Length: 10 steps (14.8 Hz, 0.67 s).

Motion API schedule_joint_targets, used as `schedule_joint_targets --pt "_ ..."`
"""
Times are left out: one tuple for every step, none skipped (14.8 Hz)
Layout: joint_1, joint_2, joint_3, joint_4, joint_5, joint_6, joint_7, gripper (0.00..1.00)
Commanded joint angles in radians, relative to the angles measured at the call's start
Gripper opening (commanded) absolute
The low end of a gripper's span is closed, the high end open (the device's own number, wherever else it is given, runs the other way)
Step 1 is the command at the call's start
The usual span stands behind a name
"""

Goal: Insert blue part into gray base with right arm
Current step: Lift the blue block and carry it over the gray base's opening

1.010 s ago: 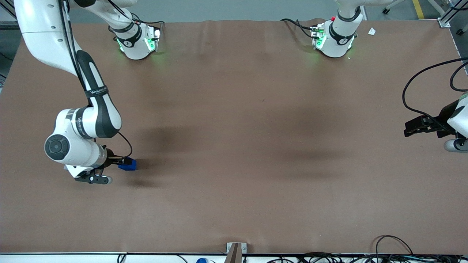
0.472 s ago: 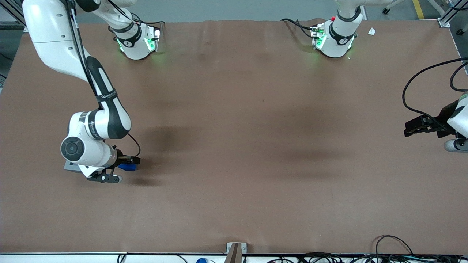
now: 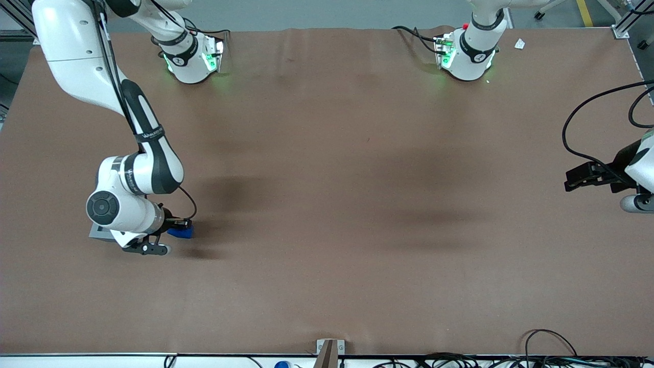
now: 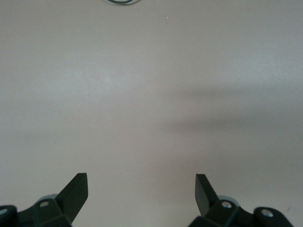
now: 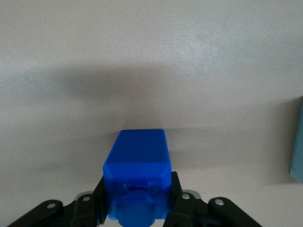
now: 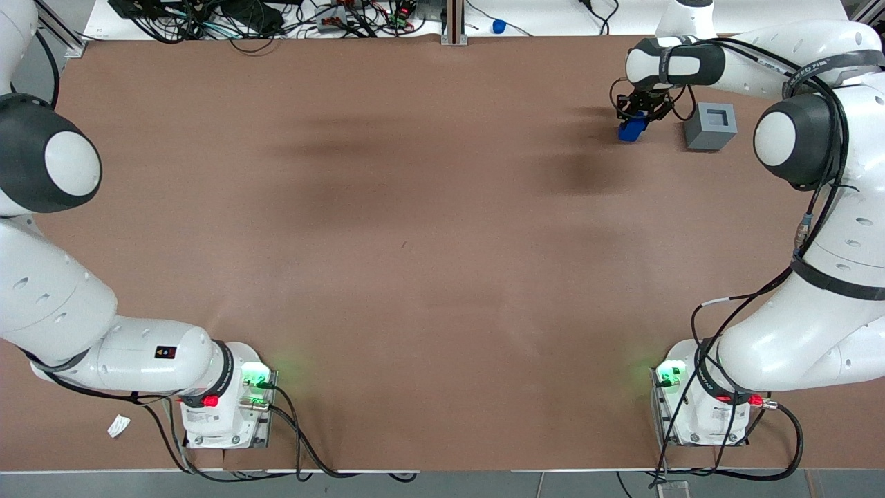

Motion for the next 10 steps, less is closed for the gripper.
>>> schedule_joint_targets --pt "0.001 -0.017 0.001 -0.012 0.0 0.005 0.012 0.11" --pt "-0.005 -0.024 0.001 0.0 0.003 0.002 0.007 0.09" --pt "-0.005 -0.032 0.0 0.014 0.003 -0.032 0.009 0.06" --pt "-0.011 -0.05 -0.005 0.045 0.003 -0.09 0.009 0.04" --pt "-0.036 -0.061 -0.005 0.081 0.003 -0.141 0.001 0.03" --pt "-0.065 -0.061 -0.002 0.13 0.003 -0.193 -0.004 0.03" --pt "-0.077 -0.061 -0.002 0.172 0.003 -0.258 -0.005 0.03" --pt "-0.084 -0.061 -0.003 0.207 0.0 -0.309 -0.007 0.02" --pt "-0.099 -0.063 -0.003 0.221 0.001 -0.34 -0.022 0.02" --pt "-0.113 -0.064 -0.002 0.221 0.003 -0.354 -0.033 0.02"
